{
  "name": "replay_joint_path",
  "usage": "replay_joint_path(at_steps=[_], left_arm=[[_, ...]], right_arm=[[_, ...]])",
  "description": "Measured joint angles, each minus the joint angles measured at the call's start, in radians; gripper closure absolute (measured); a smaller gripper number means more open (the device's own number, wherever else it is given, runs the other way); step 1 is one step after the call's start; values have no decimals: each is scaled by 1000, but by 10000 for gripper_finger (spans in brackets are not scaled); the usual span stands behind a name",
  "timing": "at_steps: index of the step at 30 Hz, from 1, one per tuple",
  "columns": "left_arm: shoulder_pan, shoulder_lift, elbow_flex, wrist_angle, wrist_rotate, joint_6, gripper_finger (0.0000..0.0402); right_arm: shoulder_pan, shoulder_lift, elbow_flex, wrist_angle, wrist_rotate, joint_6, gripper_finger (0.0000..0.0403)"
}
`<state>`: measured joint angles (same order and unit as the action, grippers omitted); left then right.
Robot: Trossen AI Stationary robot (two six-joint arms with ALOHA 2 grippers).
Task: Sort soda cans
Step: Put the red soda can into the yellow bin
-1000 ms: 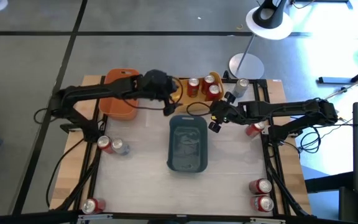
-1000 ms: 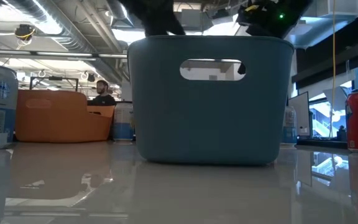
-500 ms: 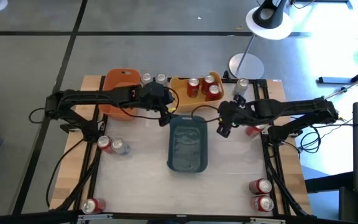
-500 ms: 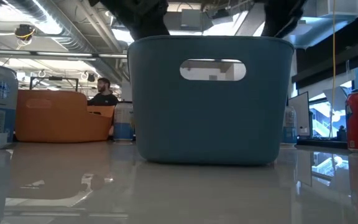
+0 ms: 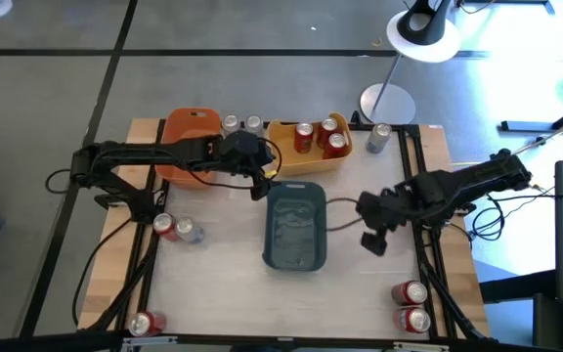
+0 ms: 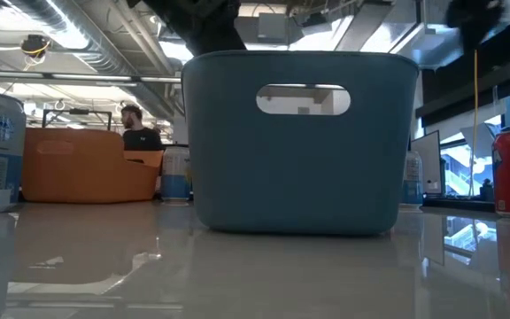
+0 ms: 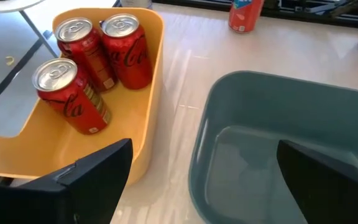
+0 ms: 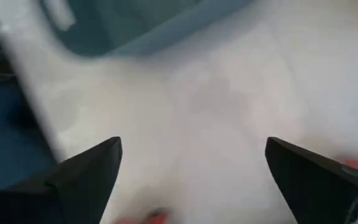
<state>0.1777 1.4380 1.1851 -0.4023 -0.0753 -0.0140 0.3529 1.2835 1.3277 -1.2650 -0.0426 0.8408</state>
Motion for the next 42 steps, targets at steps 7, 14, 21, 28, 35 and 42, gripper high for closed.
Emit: replay_joint_path(at_steps=[7, 14, 21, 28, 35, 42], left_arm=[[-34, 0, 0, 1, 0, -3, 15], [-63, 0, 0, 2, 0, 21, 15], [-69, 0, 0, 0, 0, 13, 15], [-69, 0, 0, -4, 0, 11, 15], [-69, 0, 0, -5, 1, 13, 15], [-69, 0, 0, -6, 1, 13, 15]], right_arm=[[170, 12, 0, 69, -30, 215, 26], [317, 18, 0, 236, 109, 422, 26], [399, 24, 0, 350, 173, 594, 26], [481, 40, 0, 113, 122, 845, 26], [534, 78, 0, -55, 31, 1043, 27], [533, 124, 0, -94, -46, 1048, 27]])
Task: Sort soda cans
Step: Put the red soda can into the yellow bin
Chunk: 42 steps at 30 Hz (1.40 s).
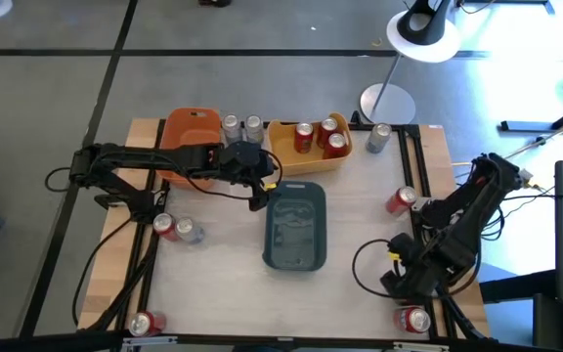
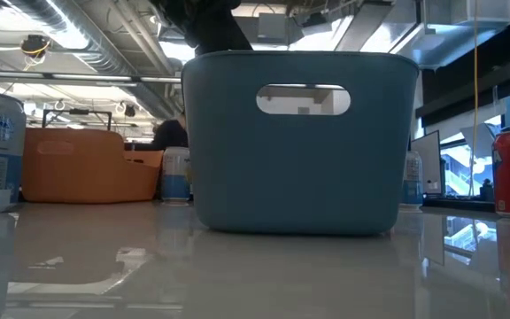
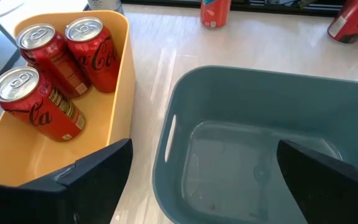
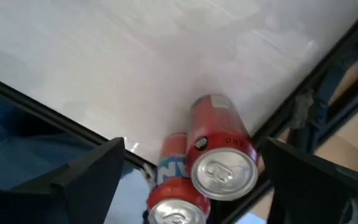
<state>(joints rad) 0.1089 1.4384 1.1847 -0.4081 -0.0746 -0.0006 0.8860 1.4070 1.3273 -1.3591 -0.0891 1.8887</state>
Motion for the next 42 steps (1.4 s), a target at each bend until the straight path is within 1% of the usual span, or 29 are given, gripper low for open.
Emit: replay_joint_path(at_steps=[2, 5, 11, 15, 20, 26, 35, 38, 42], left_arm=[[0, 0, 0, 0, 0, 0, 15], [0, 0, 0, 0, 0, 0, 15], [0, 0, 0, 0, 0, 0, 15], [0, 0, 0, 0, 0, 0, 15], [0, 0, 0, 0, 0, 0, 15], [0, 0, 0, 1, 0, 0, 15], [0, 0, 0, 1, 0, 0, 15], [0, 0, 0, 1, 0, 0, 15], [0, 0, 0, 1, 0, 3, 15]], right_arm=[[1, 13, -3, -8, -17, -7, 27], [10, 15, -44, 14, -64, -7, 27], [21, 15, -144, 120, -152, 5, 27], [35, 14, -189, 200, -159, 23, 27], [67, 14, -246, 226, -197, 60, 27], [78, 13, -289, 323, -223, 74, 27], [77, 14, -335, 344, -228, 56, 28], [76, 13, -343, 345, -228, 39, 45], [76, 13, -344, 358, -245, 37, 97]])
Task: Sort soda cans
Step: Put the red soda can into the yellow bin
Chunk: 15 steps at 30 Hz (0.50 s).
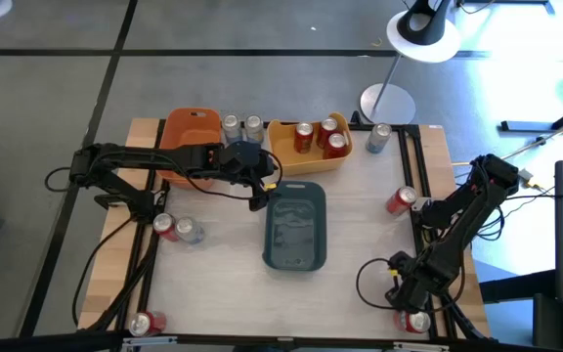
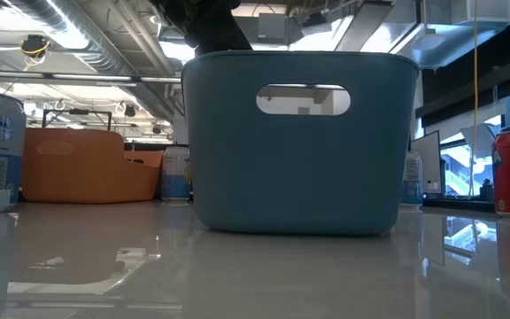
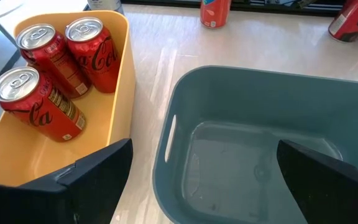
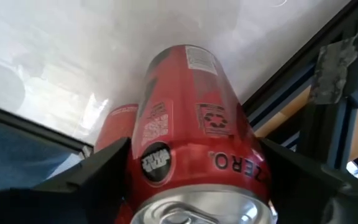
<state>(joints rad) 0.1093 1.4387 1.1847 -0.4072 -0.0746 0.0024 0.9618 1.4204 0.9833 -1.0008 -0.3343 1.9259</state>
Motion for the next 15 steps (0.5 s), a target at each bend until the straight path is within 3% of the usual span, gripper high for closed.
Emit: replay_joint_path(at_steps=[2, 6, 15], left_arm=[[0, 0, 0, 0, 0, 5, 15], [0, 0, 0, 0, 0, 5, 15], [0, 0, 0, 0, 0, -1, 15]], right_arm=[[0, 0, 0, 5, -7, -1, 120], [0, 0, 2, 2, 9, -20, 120], [-90, -2, 82, -47, 254, -167, 114]])
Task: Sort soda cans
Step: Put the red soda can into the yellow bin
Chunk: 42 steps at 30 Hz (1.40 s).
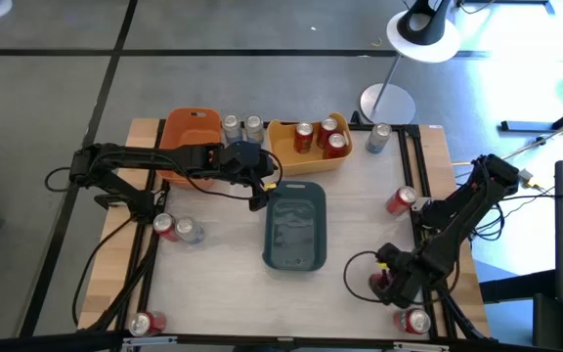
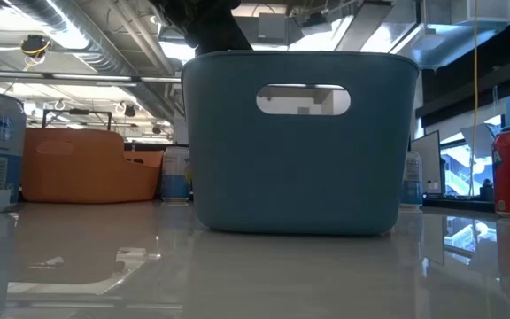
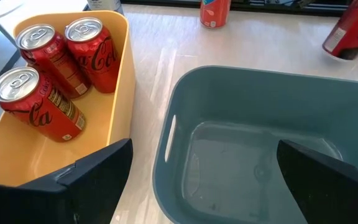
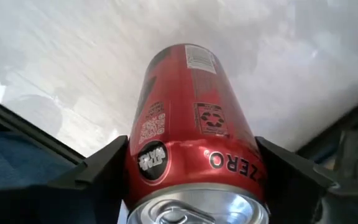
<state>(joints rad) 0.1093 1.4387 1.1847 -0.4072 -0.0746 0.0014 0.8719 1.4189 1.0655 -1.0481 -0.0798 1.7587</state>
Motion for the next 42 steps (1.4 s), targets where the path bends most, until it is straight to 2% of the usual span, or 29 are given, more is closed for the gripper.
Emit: replay_joint_path(at_steps=[16, 24, 26, 29, 38, 42], left_arm=[[0, 1, 0, 6, 0, -78, 15], [-13, 2, 0, 142, 0, -45, 24], [-18, 2, 0, 169, 0, -37, 45], [-19, 2, 0, 193, 0, -21, 96], [-54, 32, 0, 189, 0, 33, 316], [-69, 59, 0, 179, 3, 39, 387]], right_arm=[[-263, -1, 281, -256, 307, -497, 117], [-436, -1, 377, -201, 462, -830, 117], [-486, -1, 377, -156, 458, -910, 117], [-546, 4, 377, -88, 455, -1035, 117], [-653, 8, 377, 156, 411, -1318, 117], [-678, 13, 376, 196, 376, -1382, 117]])
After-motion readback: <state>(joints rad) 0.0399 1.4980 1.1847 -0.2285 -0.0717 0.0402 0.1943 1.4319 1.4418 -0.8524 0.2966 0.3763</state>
